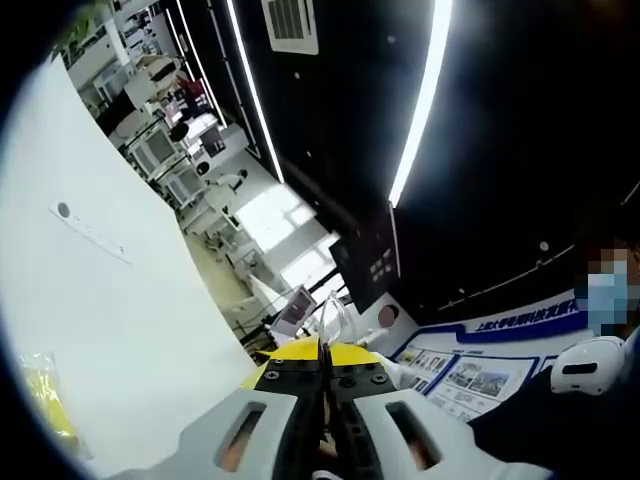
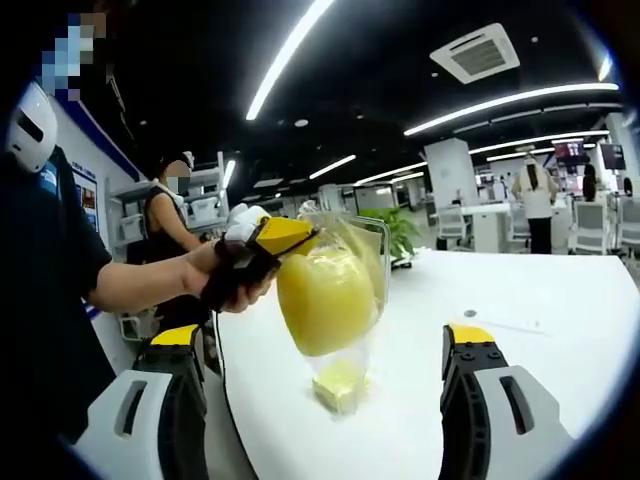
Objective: Compare the silicone blocks by pressing each to a similar depth, holding the contact briefly, and releasing to observe deformation and rebound differences across the visible hardness samples.
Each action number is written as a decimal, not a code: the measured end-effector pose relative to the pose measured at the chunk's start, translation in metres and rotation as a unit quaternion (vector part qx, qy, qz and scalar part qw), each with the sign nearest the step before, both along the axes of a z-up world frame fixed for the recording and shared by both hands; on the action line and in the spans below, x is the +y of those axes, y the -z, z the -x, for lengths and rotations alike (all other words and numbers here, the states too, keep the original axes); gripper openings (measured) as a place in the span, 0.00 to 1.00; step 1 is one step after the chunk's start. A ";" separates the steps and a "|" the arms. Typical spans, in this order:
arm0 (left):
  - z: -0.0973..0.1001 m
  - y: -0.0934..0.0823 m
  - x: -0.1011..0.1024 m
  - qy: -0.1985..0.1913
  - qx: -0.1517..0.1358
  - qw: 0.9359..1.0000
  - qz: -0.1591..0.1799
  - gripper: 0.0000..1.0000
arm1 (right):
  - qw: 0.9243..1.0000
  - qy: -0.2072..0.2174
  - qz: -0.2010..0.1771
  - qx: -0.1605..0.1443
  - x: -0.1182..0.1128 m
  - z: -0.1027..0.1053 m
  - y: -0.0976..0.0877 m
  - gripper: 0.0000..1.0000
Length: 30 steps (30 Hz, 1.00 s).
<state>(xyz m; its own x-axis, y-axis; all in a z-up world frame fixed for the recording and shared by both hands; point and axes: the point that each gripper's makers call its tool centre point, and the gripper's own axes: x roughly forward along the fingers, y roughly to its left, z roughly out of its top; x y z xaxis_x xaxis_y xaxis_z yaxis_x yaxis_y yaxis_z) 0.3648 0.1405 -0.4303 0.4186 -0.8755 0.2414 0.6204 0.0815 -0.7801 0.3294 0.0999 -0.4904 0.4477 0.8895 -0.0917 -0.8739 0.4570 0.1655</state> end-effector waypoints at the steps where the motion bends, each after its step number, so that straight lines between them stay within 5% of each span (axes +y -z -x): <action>1: 0.000 0.000 0.000 0.000 -0.001 1.000 -0.001 0.00 | 1.000 0.002 0.011 0.001 -0.003 0.003 0.003 0.91; 10: -0.002 0.007 -0.001 -0.001 0.009 1.000 -0.001 0.00 | 0.996 0.034 0.069 -0.051 -0.031 0.027 0.008 0.90; 30: -0.006 0.036 -0.017 0.002 0.044 0.999 -0.008 0.00 | 0.992 0.098 0.077 -0.008 -0.092 0.061 0.041 0.83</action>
<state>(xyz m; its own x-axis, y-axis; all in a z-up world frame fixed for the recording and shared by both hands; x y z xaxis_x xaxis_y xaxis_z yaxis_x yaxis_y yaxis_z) 0.3704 0.1233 -0.4665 0.4336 -0.8808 0.1901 0.5495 0.0913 -0.8305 0.2687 0.0077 -0.5310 0.6133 0.7608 -0.2121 -0.7675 0.6375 0.0677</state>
